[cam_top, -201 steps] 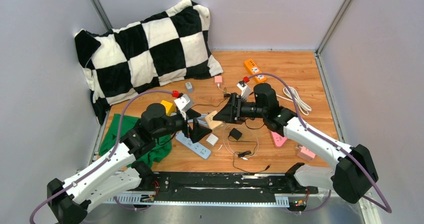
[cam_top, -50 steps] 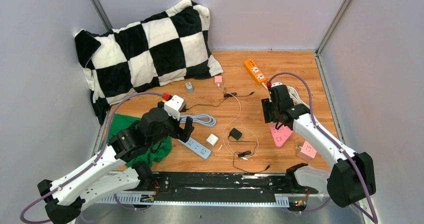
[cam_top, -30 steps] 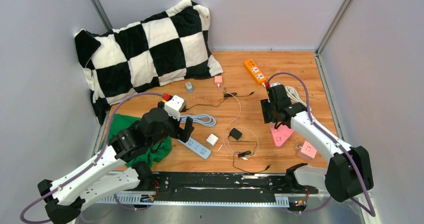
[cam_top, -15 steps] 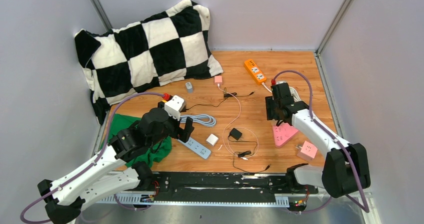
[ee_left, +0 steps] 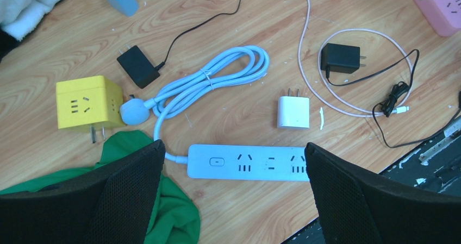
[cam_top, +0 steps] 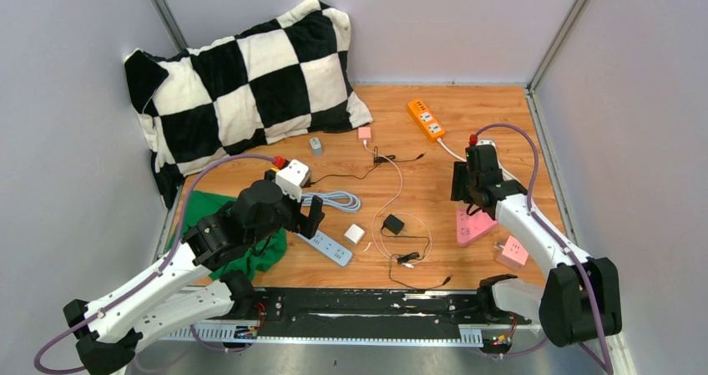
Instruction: Insert the plug
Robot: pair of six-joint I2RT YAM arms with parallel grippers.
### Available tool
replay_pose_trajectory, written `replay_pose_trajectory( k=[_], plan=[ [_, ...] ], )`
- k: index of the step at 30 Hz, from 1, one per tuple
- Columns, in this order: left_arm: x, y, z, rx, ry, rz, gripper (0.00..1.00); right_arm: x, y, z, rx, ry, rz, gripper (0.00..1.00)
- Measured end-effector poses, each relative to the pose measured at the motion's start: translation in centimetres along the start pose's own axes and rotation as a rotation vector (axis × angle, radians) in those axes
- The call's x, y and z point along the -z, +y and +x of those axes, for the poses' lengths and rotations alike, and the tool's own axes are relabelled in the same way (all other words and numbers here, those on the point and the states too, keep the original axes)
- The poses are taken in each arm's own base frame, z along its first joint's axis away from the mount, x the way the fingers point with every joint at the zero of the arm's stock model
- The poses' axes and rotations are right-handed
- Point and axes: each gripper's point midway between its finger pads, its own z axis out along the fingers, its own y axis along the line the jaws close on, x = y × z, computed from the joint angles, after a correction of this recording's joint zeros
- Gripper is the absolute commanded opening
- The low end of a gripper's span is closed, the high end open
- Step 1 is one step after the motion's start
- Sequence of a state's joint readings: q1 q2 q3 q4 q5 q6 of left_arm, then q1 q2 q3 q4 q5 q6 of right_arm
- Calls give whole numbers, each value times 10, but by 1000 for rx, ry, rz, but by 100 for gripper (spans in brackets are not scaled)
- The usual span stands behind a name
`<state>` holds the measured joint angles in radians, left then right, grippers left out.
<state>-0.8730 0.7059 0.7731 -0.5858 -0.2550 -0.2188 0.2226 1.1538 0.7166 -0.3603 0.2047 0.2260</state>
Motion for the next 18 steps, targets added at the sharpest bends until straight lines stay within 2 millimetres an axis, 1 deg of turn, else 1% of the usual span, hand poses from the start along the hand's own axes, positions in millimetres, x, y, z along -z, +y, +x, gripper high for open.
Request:
replay_pose_trajectory(
  k=[5, 13, 18],
  plan=[
    [0, 0, 0, 0, 0, 0, 100, -2, 1, 0, -25, 4, 3, 0],
    [1, 1, -1, 2, -8, -1, 100, -7, 4, -5, -38, 18, 4, 0],
    [5, 3, -4, 7, -28, -6, 100, -13, 14, -13, -21, 7, 2, 0]
  ],
)
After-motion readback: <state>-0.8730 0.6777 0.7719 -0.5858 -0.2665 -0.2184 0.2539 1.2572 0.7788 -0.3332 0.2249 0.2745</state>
